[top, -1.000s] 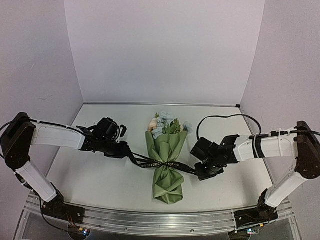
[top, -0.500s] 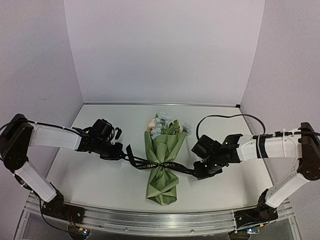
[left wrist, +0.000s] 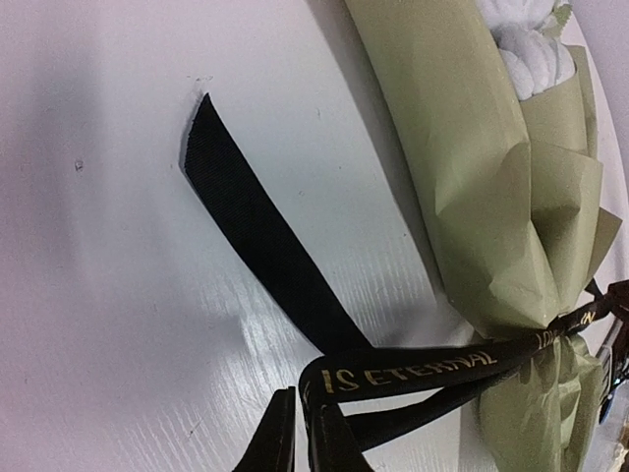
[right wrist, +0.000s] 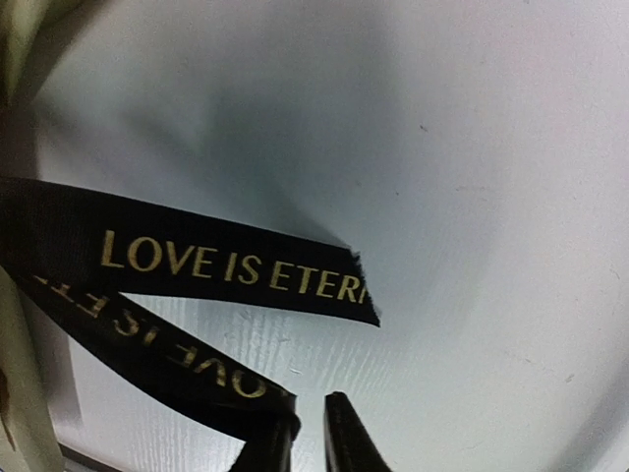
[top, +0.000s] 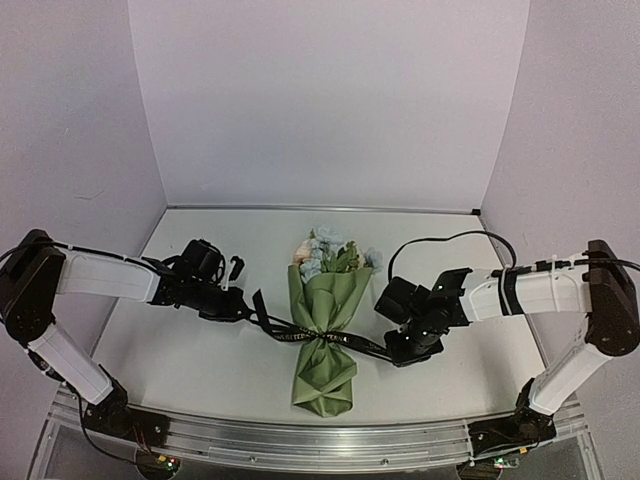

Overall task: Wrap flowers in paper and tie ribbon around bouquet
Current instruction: Adjust the ribbon on the folded bouquet.

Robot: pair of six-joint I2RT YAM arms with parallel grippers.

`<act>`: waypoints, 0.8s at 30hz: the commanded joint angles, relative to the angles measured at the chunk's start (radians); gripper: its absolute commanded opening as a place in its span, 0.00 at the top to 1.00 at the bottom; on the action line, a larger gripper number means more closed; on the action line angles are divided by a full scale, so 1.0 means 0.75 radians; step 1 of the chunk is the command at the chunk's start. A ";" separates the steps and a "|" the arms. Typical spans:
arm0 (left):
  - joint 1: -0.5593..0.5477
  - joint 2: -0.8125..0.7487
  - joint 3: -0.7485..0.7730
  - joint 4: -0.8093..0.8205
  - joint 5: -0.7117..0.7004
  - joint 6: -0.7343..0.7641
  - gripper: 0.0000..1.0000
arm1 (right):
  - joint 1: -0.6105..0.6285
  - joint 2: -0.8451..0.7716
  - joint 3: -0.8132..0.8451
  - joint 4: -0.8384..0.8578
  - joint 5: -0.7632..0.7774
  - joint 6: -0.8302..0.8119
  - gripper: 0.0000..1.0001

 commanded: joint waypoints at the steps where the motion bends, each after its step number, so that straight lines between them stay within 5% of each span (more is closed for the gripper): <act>1: 0.012 -0.077 0.008 0.003 -0.102 0.026 0.87 | -0.007 0.009 0.039 -0.258 0.007 0.012 0.79; 11: 0.012 -0.183 0.037 -0.016 -0.123 0.016 0.42 | -0.007 -0.060 0.102 -0.219 -0.090 -0.008 0.52; 24: 0.012 -0.329 0.062 -0.025 -0.120 0.009 0.22 | -0.010 -0.112 0.083 0.003 -0.126 0.015 0.39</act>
